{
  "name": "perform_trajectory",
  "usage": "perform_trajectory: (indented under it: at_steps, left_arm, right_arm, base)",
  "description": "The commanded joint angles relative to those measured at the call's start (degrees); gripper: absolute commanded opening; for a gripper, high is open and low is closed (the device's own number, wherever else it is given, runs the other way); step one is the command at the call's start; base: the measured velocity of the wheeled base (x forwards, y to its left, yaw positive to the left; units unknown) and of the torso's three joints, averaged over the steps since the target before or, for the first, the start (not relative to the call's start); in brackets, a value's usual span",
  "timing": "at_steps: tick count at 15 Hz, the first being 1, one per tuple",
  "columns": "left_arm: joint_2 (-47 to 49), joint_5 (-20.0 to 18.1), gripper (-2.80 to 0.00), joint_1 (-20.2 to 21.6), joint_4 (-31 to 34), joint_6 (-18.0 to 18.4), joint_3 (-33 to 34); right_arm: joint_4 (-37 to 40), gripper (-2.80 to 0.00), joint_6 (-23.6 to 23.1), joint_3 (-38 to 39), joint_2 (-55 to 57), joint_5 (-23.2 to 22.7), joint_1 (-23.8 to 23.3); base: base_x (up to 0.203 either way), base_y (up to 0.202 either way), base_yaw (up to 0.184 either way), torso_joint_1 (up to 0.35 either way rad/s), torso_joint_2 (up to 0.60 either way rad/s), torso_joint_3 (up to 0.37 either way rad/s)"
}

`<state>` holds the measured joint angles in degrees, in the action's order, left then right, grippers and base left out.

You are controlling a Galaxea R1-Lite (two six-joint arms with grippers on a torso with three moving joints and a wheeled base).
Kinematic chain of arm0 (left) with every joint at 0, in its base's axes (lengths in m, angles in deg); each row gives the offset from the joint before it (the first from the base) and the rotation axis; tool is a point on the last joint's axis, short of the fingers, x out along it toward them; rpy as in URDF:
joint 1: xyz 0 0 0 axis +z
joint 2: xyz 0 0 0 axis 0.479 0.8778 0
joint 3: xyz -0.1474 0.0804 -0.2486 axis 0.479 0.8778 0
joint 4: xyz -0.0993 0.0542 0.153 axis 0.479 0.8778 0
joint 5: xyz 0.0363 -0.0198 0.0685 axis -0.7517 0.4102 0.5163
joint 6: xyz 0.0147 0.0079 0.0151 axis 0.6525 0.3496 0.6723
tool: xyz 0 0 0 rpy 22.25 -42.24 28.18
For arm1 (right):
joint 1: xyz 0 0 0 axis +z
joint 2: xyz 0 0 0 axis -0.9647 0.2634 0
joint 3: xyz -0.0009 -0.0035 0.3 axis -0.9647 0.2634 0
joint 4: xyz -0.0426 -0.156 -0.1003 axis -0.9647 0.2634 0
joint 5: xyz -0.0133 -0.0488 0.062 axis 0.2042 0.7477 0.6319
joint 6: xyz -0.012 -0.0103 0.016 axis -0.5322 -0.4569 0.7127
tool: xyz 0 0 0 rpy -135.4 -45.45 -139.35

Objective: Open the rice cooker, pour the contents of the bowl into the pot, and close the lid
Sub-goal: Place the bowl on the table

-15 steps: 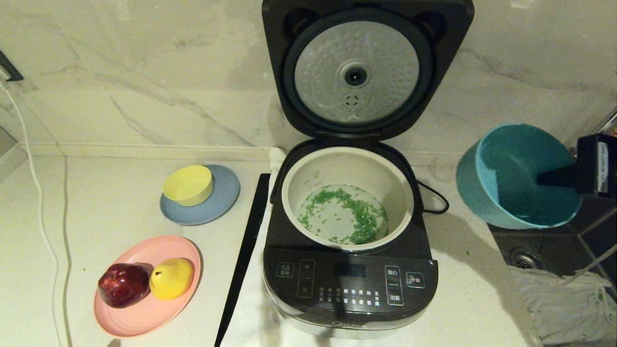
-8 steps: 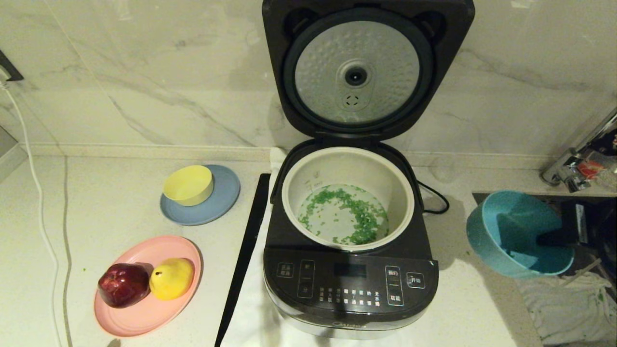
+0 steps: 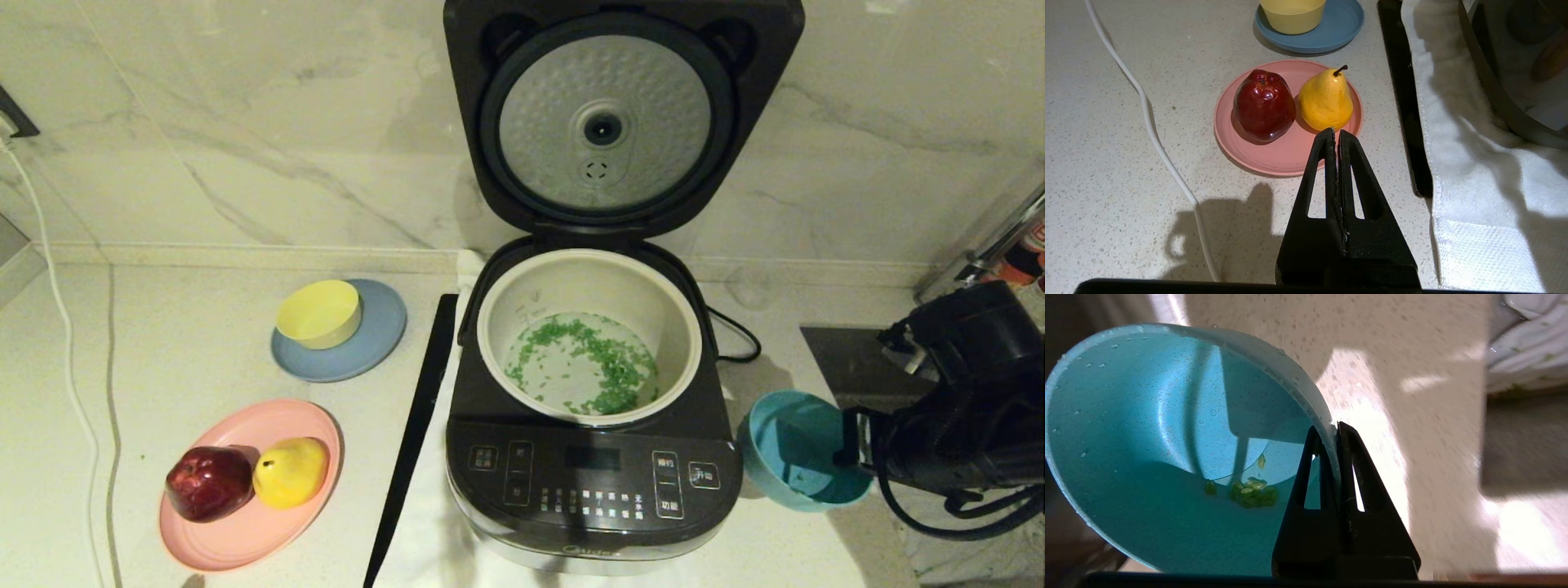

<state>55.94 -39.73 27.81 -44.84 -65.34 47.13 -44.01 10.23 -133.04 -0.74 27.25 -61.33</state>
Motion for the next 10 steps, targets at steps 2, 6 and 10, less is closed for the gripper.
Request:
perform_trajectory:
  at_steps: [2, 6, 10]
  left_arm:
    - [0.0, 0.0, -2.8, 0.0, 0.0, 0.0, 0.4]
    - [0.0, 0.0, -2.8, 0.0, 0.0, 0.0, 0.4]
    - [0.0, 0.0, -2.8, 0.0, 0.0, 0.0, 0.4]
  right_arm:
    - [-3.4, -2.8, 0.2, 1.3, 7.8, 1.0, 0.0]
    - [-8.6, -2.8, 0.3, 1.7, 11.7, 4.5, -2.2]
    - [-10.2, -2.8, -0.1, 1.7, 11.2, 4.5, -3.7]
  base:
    - [0.0, 0.0, 0.0, 0.0, 0.0, 0.0]
    - [0.0, 0.0, 0.0, 0.0, 0.0, 0.0]
    - [0.0, 0.0, 0.0, 0.0, 0.0, 0.0]
